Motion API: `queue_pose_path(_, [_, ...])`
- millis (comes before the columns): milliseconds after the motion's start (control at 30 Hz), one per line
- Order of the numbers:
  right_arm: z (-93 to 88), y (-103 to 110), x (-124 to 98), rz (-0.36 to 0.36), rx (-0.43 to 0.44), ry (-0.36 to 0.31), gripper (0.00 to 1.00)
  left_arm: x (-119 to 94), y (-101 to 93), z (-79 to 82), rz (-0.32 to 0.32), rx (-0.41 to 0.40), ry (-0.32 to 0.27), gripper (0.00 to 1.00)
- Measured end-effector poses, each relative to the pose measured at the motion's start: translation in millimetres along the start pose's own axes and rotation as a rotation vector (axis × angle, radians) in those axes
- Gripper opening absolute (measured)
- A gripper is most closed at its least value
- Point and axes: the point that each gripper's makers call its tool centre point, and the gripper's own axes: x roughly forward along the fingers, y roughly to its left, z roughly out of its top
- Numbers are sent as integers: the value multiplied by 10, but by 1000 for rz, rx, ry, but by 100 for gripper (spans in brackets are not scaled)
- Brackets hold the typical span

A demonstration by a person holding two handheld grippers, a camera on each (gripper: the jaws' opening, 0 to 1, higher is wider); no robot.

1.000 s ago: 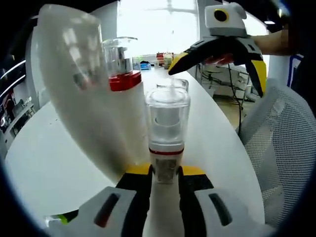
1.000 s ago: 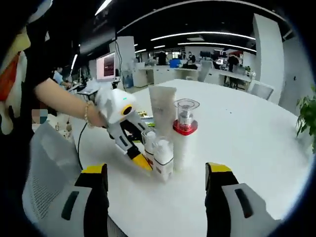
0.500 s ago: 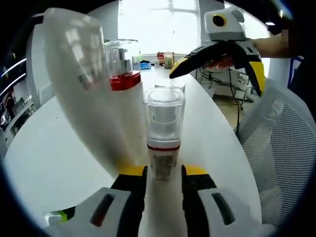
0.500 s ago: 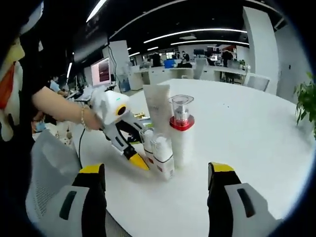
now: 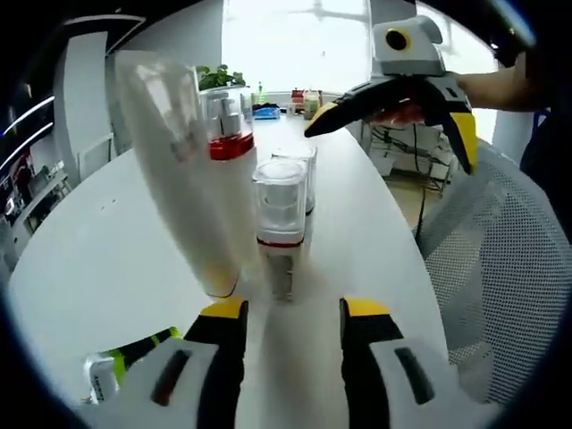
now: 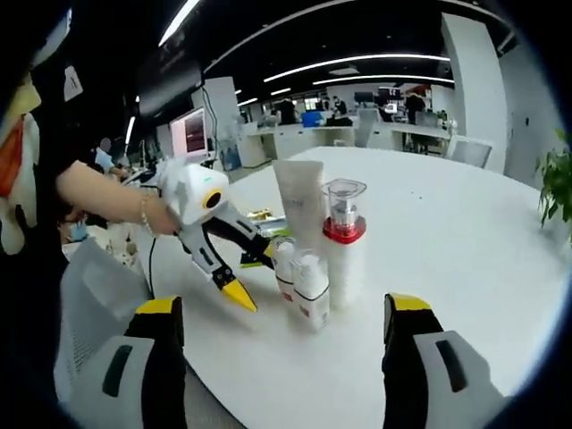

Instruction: Arrange the skincare products in the storage area until every visible bottle or jar stands upright without overlapping.

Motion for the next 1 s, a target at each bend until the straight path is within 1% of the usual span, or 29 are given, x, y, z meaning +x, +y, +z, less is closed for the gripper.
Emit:
queue_pose_path(67, [10,22,4,2,2,-5,93,-60,26,-37,24,-21,3,46])
queue_pose_path(133, [-8,47,4,11,-7,8,93,-132,4,-24,39,-41,1,51])
queue_pose_path(200, [-25,42,-6,9,-13,20,95,-192,-14,-39,48,-54,4,52])
queue_pose_path(267, [-17,52,-25,13,-6,14,96,-254,-28,-79,60,-71,7,53])
queue_pose_path(367, [-9,64,-57,12,2,9,97,-344,-66,-98,90,-96,12,57])
queue_pose_path(433, [-20,66,-67,10,5,16,96,-394,-84,-123,108,-133,18,61])
queue_pose_path(533, [-32,85,-85,11,8,19,96,-489,-85,-222,141,-211,20,67])
queue_pose_path(567, [-25,93,-86,10,14,13,96,-514,-134,-213,137,-252,3,70])
queue_pose_path(600, [-24,90,-80,11,21,8,96,-540,-154,-204,140,-274,-13,72])
queue_pose_path(733, [-19,114,-46,14,55,-4,94,-706,-263,-168,165,-307,-29,74])
queue_pose_path(867, [64,177,-6,20,73,-48,95,-847,-291,-234,200,-344,-38,77])
queue_pose_path(933, [73,197,12,24,69,-50,96,-931,-331,-249,217,-358,-43,78])
queue_pose_path(1000, [69,244,22,33,62,-48,96,-998,-318,-308,233,-370,-46,79])
